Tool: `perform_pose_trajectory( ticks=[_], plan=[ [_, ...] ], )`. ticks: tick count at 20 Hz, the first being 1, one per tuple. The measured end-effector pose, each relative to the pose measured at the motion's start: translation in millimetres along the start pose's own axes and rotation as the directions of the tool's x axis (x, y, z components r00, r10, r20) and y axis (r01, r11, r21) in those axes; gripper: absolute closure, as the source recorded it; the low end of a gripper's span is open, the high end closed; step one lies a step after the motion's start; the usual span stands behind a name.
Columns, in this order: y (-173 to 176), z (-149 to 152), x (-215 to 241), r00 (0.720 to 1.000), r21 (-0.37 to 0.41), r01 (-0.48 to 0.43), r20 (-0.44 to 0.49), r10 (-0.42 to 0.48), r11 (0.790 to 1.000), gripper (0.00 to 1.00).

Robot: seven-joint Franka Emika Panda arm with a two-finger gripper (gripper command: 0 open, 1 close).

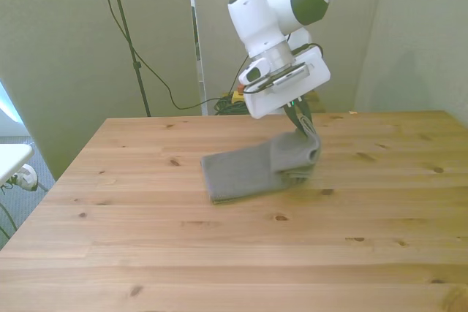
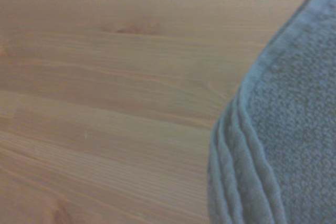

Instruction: Unfold the towel

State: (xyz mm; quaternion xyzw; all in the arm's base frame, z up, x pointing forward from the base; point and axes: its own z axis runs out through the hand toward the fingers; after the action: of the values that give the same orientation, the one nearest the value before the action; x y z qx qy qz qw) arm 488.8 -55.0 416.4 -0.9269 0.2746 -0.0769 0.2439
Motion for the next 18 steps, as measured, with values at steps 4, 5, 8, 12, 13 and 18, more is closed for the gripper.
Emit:
perform_pose_trajectory(
  ticks=[4, 5, 8, 12, 13, 18],
  plan=[
    [-18, 18, -17, 0.999, -0.01, 0.048, 0.021, -0.048, 0.999, 1.0],
    [-22, 20, -19, 0.998, -0.011, 0.058, 0.023, -0.057, 0.998, 0.0],
    [-29, 28, -25, 0.996, -0.014, 0.076, 0.037, -0.075, 0.997, 0.0],
    [-32, 40, -29, 0.995, -0.024, 0.085, 0.057, -0.084, 0.996, 0.0],
    [-32, 43, -29, 0.994, -0.026, 0.088, 0.062, -0.086, 0.996, 0.0],
    [-36, 49, -33, 0.992, -0.029, 0.102, 0.075, -0.099, 0.994, 0.0]
  ],
)
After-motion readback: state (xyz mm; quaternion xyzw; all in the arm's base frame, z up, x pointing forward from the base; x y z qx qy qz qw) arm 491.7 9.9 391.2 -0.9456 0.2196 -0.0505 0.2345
